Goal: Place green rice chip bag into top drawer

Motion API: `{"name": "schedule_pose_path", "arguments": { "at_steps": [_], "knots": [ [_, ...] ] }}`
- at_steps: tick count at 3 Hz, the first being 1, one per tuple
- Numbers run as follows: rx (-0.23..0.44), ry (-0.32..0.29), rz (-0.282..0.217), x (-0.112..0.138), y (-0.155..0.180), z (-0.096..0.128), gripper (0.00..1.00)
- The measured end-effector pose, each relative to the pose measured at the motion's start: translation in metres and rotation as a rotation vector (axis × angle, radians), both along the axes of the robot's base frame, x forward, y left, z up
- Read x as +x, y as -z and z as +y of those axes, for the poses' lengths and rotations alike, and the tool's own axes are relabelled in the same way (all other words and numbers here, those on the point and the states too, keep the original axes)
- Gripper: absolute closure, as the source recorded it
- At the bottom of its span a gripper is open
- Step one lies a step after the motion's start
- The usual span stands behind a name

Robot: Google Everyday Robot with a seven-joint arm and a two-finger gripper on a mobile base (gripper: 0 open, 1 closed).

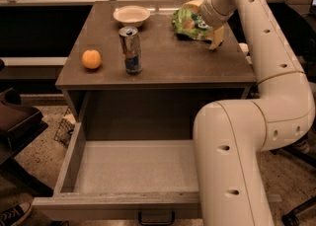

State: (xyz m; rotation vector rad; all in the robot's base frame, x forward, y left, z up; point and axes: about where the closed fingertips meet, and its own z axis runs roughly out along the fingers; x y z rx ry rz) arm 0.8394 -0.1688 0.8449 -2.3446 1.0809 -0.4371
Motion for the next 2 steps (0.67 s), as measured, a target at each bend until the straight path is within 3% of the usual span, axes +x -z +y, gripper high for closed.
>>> {"name": "schedule_pose_path", "arguments": {
  "at_steps": [2],
  "knots": [
    [0.000, 0.000, 0.000, -0.0007, -0.0018, 0.0003, 0.00]
  ]
}}
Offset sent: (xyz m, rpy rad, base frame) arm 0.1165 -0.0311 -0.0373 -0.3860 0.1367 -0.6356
